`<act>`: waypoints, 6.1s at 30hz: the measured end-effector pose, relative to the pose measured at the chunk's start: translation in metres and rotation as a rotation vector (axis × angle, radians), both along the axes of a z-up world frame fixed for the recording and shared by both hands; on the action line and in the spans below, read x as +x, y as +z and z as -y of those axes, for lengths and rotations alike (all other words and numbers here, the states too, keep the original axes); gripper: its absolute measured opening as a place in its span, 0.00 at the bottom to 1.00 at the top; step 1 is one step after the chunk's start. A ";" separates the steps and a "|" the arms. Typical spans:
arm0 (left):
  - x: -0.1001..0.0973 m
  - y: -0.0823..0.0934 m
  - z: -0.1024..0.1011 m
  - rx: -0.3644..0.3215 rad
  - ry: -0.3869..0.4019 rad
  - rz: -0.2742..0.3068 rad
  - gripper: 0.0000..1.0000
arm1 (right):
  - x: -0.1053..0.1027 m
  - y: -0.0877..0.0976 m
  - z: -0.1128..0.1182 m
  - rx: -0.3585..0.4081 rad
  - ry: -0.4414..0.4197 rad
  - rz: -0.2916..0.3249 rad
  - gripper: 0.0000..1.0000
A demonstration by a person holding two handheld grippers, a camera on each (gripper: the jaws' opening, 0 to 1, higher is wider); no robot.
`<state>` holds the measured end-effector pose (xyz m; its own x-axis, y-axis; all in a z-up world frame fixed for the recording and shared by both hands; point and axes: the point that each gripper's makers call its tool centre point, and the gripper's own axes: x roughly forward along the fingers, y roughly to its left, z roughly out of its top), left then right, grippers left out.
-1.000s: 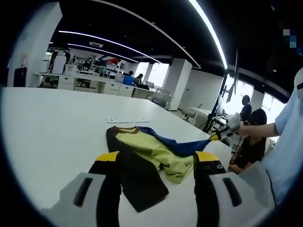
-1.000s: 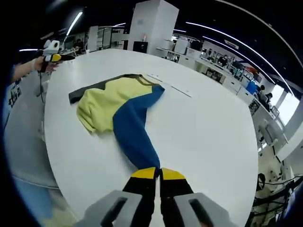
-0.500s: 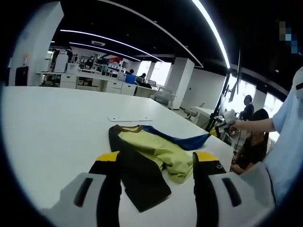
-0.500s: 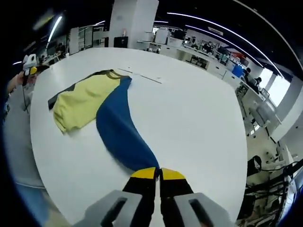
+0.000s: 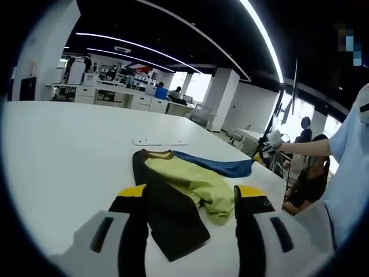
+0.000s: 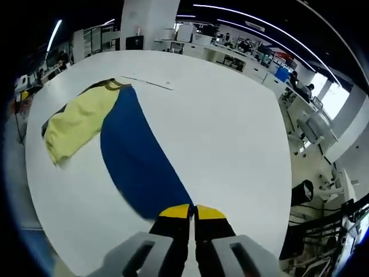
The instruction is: Fold the garment on the visible template until the final outline fits inside the template.
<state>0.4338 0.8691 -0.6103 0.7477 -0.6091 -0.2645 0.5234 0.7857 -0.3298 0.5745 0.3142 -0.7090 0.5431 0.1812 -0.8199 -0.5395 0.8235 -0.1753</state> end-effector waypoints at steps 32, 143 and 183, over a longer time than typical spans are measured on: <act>0.013 -0.011 0.010 -0.022 0.009 -0.047 0.56 | 0.025 -0.048 0.012 -0.024 -0.026 -0.096 0.00; -0.051 -0.093 -0.027 0.012 0.095 -0.192 0.42 | -0.083 0.061 -0.189 0.520 0.267 0.127 0.99; -0.023 -0.084 -0.002 -0.038 0.060 -0.282 0.00 | -0.091 0.065 -0.166 0.551 0.196 0.187 0.84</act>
<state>0.4104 0.8706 -0.6947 0.6831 -0.5793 -0.4447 0.3598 0.7969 -0.4854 0.4834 0.4800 -0.6439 0.5820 0.6625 -0.4716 -0.6916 0.7083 0.1415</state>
